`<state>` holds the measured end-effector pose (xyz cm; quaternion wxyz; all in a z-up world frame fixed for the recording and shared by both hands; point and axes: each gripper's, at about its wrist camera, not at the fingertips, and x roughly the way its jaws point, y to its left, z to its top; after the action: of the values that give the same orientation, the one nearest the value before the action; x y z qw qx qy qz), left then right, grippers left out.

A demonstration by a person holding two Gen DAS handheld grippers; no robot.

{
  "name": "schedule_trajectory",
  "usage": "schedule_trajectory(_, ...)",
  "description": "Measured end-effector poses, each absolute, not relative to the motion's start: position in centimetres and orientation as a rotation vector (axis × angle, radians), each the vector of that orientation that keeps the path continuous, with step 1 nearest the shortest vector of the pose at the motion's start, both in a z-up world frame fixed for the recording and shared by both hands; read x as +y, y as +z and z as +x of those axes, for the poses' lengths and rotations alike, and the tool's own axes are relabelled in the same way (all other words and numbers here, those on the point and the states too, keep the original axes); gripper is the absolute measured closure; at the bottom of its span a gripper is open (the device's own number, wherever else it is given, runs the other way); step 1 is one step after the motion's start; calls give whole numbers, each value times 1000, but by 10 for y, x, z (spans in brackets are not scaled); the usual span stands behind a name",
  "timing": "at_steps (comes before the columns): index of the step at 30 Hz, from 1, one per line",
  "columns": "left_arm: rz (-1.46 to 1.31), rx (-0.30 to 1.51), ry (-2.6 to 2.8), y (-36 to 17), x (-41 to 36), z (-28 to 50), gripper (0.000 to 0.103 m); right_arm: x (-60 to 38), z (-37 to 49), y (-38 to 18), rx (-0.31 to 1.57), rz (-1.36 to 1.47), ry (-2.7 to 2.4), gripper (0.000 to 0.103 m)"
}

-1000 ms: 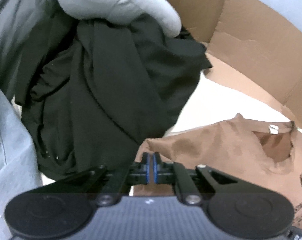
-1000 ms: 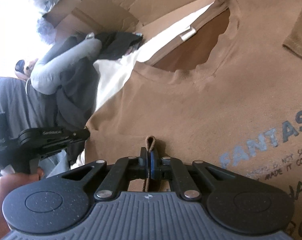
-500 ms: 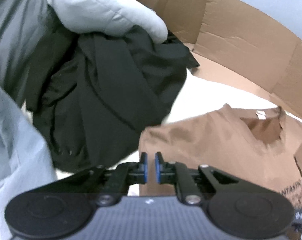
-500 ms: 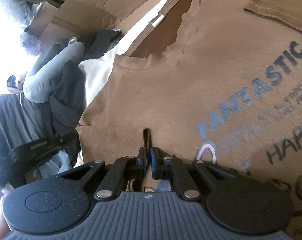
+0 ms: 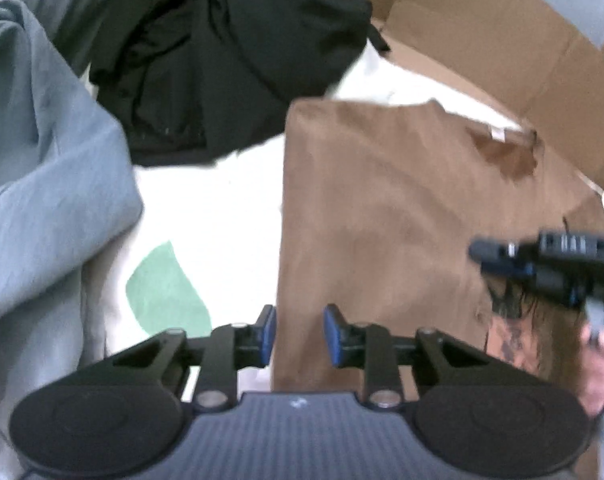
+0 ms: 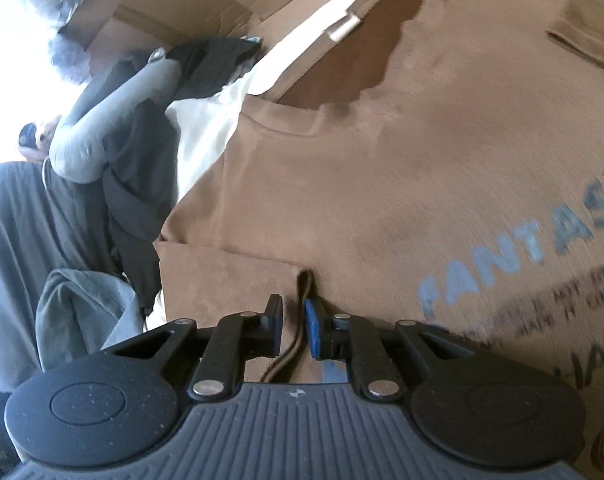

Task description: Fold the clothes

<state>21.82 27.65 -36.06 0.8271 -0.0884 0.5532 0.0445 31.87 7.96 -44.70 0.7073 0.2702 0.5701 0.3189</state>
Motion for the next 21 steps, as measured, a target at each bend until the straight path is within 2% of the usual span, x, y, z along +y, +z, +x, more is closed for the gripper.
schedule_trajectory(3,-167,1201,94,-363,275,208,75,83,320,-443,1244,555,714,101)
schedule_trajectory(15,-91,1288,95,-377,286,194,72,74,308,-417,1104,448,667,100)
schedule_trajectory(21,-132,1216,84,-357,280,191,75,76,294,-410,1098,451,731,100)
